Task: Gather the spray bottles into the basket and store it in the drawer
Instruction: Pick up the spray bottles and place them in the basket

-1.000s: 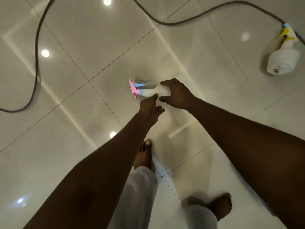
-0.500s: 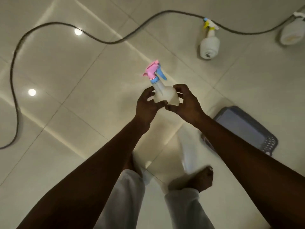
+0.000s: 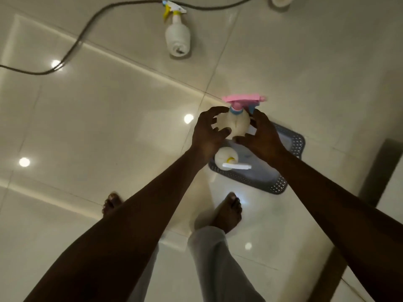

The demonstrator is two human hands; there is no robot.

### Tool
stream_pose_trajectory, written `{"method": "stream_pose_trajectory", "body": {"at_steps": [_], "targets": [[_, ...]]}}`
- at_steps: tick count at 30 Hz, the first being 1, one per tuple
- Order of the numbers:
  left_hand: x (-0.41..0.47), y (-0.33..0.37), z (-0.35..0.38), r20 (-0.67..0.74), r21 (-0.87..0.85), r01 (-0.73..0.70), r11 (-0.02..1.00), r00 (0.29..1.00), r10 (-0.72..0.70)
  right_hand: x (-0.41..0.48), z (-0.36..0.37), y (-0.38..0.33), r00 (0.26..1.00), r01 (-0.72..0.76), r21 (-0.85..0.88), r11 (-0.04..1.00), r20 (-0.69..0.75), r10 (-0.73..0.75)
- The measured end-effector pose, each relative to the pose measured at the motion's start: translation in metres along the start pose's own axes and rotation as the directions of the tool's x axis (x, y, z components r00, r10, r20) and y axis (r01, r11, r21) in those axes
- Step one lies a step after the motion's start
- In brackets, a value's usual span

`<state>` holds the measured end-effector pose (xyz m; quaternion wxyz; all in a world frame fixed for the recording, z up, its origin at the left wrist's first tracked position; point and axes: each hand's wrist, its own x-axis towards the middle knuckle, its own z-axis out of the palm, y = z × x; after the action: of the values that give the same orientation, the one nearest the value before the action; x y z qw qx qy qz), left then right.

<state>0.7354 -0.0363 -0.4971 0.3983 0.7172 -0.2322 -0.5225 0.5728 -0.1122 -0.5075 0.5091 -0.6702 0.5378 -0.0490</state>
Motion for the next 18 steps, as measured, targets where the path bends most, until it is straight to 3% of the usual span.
{"method": "stream_pose_trajectory", "body": {"at_steps": [4,10,14,18], "targets": [[0.020,-0.012,0.044,0.070,0.088,0.036,0.995,0.997,-0.042,0.007,-0.023,0.056,0.999,-0.053,-0.042,0.998,-0.009,0.053],[0.052,-0.044,0.075,0.059,0.232,0.165,0.959,0.981,-0.184,0.024,-0.017,0.112,1.000,0.007,0.057,0.998,0.027,-0.009],[0.069,-0.065,0.078,0.054,0.323,0.179,0.929,0.977,-0.207,0.038,-0.002,0.130,0.998,-0.034,0.129,0.991,0.062,0.026],[0.079,-0.079,0.078,0.073,0.402,0.174,0.899,0.973,-0.221,0.047,0.011,0.144,0.998,0.017,0.035,0.999,0.060,-0.019]]}}
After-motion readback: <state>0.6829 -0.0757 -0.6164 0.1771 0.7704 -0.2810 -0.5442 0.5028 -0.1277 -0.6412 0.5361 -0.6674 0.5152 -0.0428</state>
